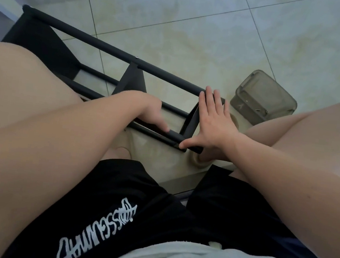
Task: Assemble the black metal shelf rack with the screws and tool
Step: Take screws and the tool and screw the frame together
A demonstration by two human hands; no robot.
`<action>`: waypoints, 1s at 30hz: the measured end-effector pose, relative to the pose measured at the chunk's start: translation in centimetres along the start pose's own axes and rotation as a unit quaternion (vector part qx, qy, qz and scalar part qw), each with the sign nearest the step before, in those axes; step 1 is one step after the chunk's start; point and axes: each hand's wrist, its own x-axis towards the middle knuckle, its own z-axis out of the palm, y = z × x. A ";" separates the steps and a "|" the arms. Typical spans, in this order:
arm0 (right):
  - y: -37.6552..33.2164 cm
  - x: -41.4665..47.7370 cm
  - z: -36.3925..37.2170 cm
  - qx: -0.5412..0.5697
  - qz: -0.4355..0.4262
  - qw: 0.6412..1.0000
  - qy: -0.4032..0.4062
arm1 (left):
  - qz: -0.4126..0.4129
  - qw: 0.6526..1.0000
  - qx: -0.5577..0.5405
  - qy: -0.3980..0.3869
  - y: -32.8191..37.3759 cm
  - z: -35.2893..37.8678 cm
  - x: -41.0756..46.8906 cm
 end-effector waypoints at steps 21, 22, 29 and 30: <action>0.1 0.1 -0.4 0.009 -0.008 1.000 -0.003 | 0.091 0.782 -0.610 -0.087 0.3 -1.1 1.9; 0.1 0.2 -0.4 0.008 -0.008 1.000 -0.003 | 0.092 0.782 -0.611 -0.082 0.3 -1.0 2.0; 0.2 0.2 -0.4 0.008 -0.008 1.000 -0.008 | 0.084 0.782 -0.614 -0.058 0.2 -0.6 2.6; 0.2 0.2 -0.4 0.009 -0.009 1.000 -0.009 | 0.084 0.784 -0.613 -0.056 0.1 -0.6 2.6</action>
